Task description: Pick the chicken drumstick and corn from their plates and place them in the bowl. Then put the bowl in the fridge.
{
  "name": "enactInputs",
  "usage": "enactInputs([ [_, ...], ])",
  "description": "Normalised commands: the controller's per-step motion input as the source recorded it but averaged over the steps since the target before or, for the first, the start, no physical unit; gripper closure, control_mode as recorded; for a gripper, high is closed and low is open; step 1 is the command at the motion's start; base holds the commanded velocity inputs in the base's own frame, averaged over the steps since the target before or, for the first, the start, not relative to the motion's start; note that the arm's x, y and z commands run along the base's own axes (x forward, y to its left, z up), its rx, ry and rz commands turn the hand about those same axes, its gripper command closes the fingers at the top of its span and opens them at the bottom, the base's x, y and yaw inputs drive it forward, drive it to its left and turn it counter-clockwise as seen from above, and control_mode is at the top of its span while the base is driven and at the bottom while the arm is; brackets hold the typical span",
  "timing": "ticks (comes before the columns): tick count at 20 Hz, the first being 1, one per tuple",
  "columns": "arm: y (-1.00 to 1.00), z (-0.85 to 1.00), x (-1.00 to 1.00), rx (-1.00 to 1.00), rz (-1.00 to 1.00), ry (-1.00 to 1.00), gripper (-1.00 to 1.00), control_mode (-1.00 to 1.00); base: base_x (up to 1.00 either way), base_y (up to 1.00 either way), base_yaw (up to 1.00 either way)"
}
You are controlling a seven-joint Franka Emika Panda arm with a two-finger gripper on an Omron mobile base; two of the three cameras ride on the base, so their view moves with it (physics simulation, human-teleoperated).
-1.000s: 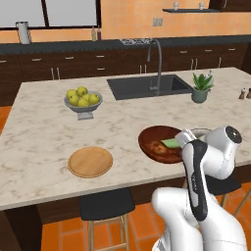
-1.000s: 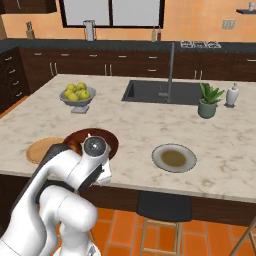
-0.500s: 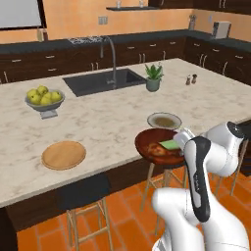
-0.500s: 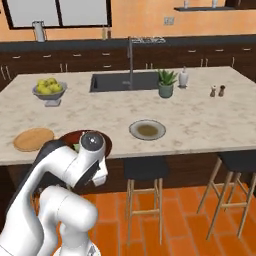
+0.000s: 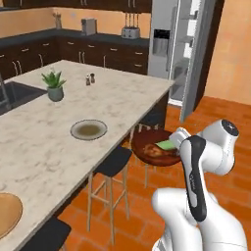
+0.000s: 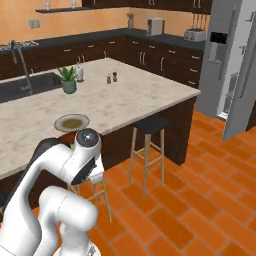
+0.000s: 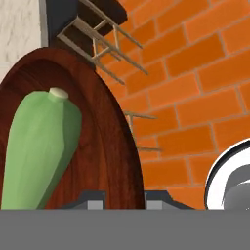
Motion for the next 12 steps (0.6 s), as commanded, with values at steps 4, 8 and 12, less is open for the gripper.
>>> enactInputs([
  [4,0.00,0.00,0.00,0.00,0.00,0.00,1.00,1.00,0.00,0.19,-0.96],
  [8,0.00,0.00,0.00,0.00,0.00,0.00,1.00,1.00,0.87,-0.40,-0.38],
  [12,0.00,0.00,0.00,0.00,0.00,0.00,1.00,1.00,1.00,-0.87,0.10],
])
